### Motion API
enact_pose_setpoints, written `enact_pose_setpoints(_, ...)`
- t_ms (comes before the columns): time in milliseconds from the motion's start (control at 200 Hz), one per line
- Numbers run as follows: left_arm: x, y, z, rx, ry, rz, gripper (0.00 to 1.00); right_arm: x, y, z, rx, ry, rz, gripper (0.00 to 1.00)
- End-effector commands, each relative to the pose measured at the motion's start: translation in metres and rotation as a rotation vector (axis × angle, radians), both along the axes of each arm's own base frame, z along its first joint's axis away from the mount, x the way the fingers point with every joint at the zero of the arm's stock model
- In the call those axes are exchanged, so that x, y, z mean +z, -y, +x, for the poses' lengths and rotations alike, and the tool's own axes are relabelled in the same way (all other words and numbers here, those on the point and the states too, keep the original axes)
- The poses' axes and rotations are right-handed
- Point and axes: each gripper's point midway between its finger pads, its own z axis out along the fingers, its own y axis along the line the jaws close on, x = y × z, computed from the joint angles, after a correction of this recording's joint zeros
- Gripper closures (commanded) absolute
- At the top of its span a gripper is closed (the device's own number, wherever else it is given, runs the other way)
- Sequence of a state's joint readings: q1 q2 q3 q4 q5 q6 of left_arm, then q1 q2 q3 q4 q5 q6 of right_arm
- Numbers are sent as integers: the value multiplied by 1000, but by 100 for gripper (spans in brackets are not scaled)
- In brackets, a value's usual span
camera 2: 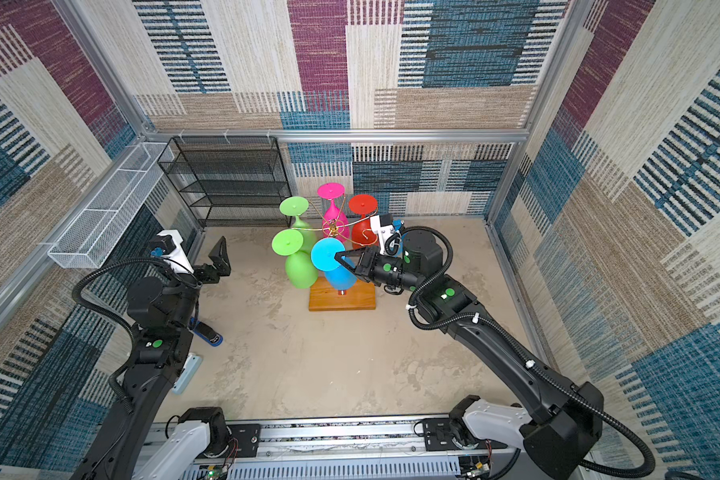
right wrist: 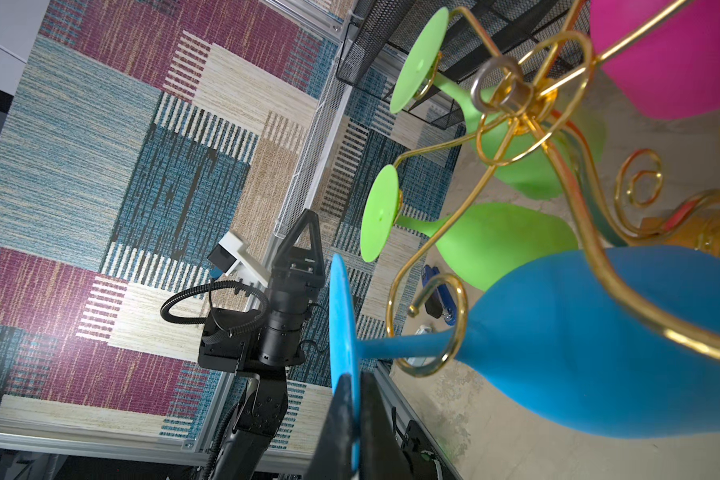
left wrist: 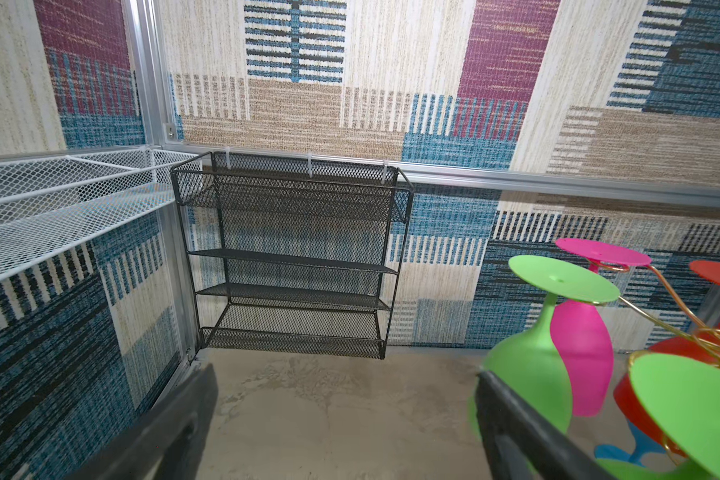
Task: Take the wine glass off the wine glass rack
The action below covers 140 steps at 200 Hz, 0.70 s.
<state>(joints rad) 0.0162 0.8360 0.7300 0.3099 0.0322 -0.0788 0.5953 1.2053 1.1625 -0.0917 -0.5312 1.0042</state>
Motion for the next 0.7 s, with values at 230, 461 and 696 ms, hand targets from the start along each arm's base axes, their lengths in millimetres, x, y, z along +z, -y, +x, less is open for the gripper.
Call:
enact_pose_setpoints(230, 9, -1, 0, -13, 42, -27, 1, 18, -7, 10, 2, 38, 18, 100)
enact_pose_setpoints(461, 10, -3, -1, -9, 43, -29, 1, 24, -12, 17, 0, 41, 39, 100)
enact_pose_setpoints(696, 11, -5, -1, -7, 45, -33, 1, 27, -15, 20, -1, 28, 57, 100)
